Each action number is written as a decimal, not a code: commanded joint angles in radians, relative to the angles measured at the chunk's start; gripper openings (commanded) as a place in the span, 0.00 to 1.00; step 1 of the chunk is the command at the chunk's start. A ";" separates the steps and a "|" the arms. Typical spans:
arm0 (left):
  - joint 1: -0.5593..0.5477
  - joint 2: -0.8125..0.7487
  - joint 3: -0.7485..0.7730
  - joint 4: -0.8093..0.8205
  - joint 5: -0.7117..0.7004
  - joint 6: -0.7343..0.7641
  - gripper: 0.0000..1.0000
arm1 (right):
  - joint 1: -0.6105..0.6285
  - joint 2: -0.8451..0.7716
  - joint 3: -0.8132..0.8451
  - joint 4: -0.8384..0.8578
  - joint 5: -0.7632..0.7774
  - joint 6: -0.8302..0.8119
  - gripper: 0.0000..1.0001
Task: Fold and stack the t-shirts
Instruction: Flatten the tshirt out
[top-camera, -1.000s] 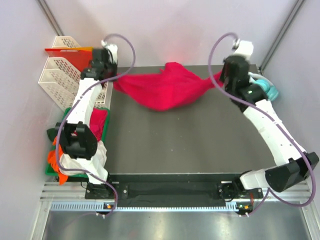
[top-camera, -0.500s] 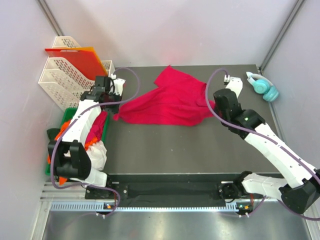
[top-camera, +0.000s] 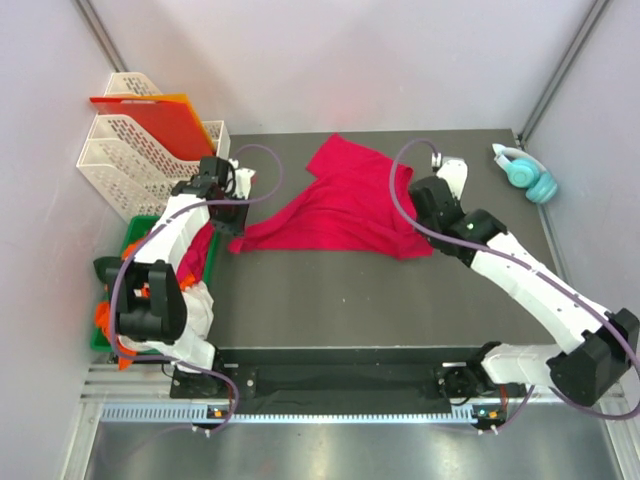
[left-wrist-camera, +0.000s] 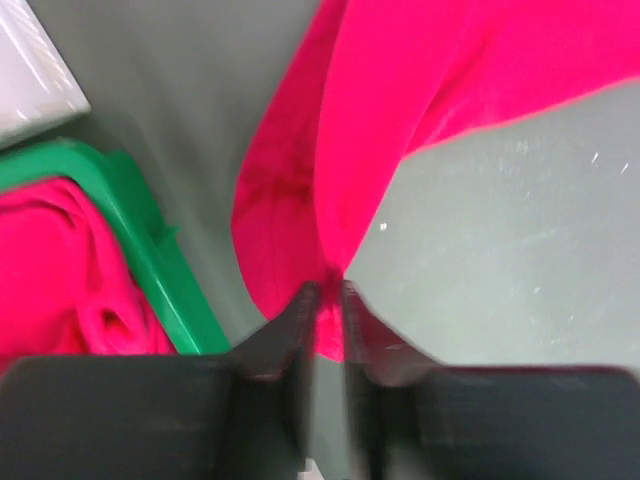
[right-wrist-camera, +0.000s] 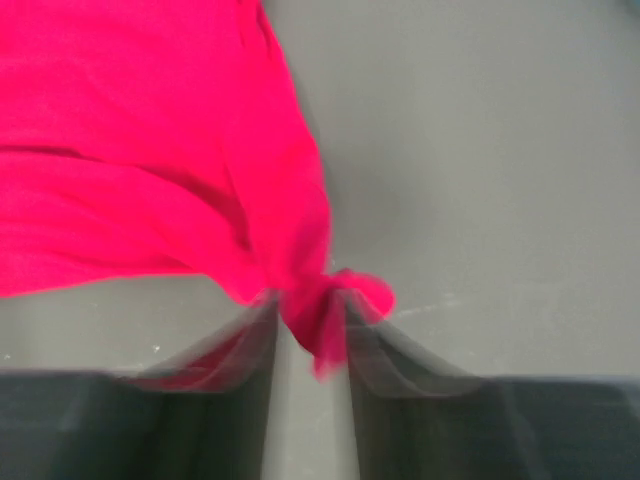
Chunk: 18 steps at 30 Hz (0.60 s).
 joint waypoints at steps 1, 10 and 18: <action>-0.004 0.023 0.139 0.041 0.008 -0.036 0.27 | -0.001 0.073 0.203 0.096 0.053 -0.125 0.45; -0.004 0.198 0.357 0.070 -0.019 -0.102 0.31 | -0.117 0.338 0.499 0.179 -0.036 -0.254 0.65; -0.004 0.273 0.397 0.090 -0.047 -0.146 0.29 | -0.209 0.524 0.520 0.221 -0.126 -0.236 0.53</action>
